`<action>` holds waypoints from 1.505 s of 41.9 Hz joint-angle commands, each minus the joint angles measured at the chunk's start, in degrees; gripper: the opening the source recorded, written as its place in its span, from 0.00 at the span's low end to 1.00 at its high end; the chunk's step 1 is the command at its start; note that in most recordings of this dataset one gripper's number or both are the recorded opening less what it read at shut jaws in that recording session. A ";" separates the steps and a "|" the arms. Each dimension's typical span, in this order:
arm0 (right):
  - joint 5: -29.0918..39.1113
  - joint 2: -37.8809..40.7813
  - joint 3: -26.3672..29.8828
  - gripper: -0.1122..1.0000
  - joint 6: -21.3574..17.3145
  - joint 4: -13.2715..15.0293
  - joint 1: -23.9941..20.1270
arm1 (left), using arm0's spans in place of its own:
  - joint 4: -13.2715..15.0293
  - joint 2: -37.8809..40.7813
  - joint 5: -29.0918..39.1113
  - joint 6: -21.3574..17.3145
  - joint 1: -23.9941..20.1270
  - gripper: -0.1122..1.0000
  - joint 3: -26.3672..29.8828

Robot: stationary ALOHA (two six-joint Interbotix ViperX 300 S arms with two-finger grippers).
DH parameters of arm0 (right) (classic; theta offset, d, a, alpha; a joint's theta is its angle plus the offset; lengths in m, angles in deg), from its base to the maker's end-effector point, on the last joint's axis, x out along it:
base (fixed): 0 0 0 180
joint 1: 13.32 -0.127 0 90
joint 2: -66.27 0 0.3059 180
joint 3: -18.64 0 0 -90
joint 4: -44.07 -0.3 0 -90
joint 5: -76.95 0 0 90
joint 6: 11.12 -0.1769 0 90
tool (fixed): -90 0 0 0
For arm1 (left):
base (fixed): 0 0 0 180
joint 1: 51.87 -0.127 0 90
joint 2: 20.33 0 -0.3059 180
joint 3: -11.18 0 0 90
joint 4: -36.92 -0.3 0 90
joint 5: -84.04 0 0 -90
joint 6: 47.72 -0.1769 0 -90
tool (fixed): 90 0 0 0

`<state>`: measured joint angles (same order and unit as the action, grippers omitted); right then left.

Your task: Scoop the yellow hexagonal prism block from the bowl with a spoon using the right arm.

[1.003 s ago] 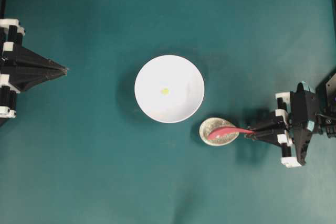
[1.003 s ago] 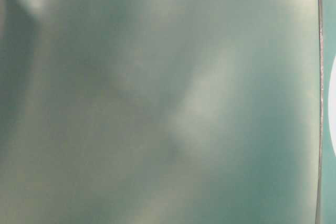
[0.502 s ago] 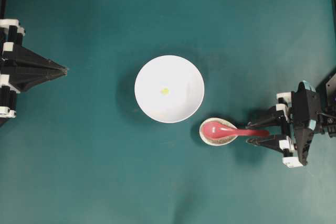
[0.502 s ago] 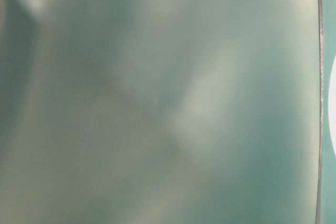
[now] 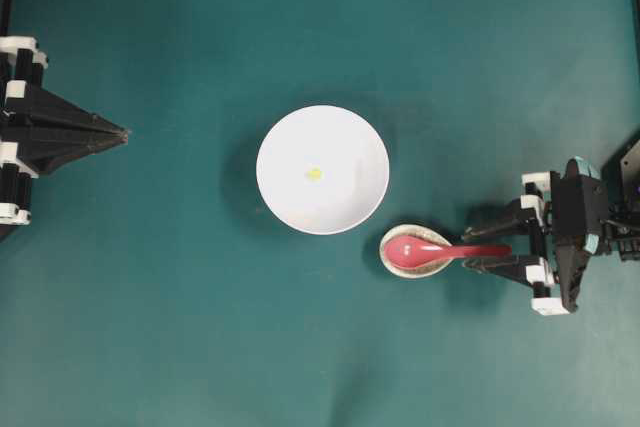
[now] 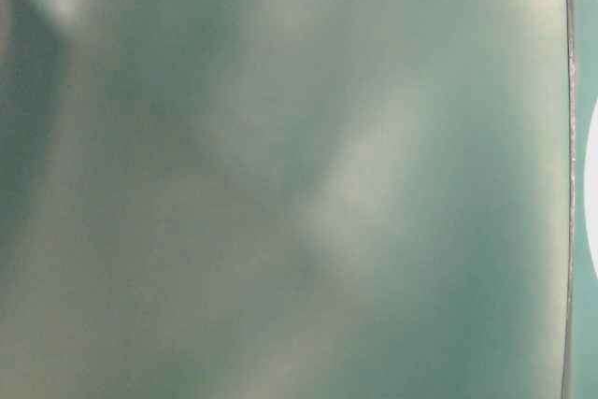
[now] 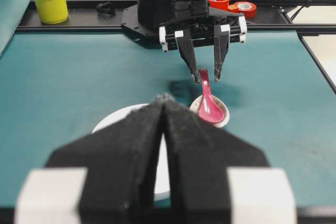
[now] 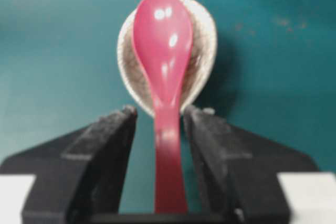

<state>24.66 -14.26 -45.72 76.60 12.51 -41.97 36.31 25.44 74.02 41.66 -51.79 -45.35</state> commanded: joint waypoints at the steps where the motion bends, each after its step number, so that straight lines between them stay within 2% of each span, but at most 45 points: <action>1: -3.60 1.49 0.53 0.54 0.09 -0.18 0.09 | -0.18 0.53 -0.26 0.00 0.00 0.10 0.79; 11: -8.44 6.68 1.32 0.54 0.09 -0.18 -0.35 | -0.18 0.53 -0.26 0.00 0.00 0.10 0.62; 23: -10.28 7.21 0.62 0.54 -0.18 -0.18 -2.29 | -0.18 0.62 0.00 0.00 0.00 0.10 0.53; 50: -10.63 8.61 0.35 0.53 -0.35 -0.09 -2.64 | -0.18 0.62 0.00 0.00 0.00 0.10 0.53; 63: -10.55 8.61 0.35 0.48 -0.35 -0.18 -3.08 | -0.09 0.62 0.09 0.00 0.09 0.10 0.53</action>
<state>14.46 -5.03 -45.72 76.33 12.43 -44.78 36.31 25.53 74.29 41.66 -51.79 -45.35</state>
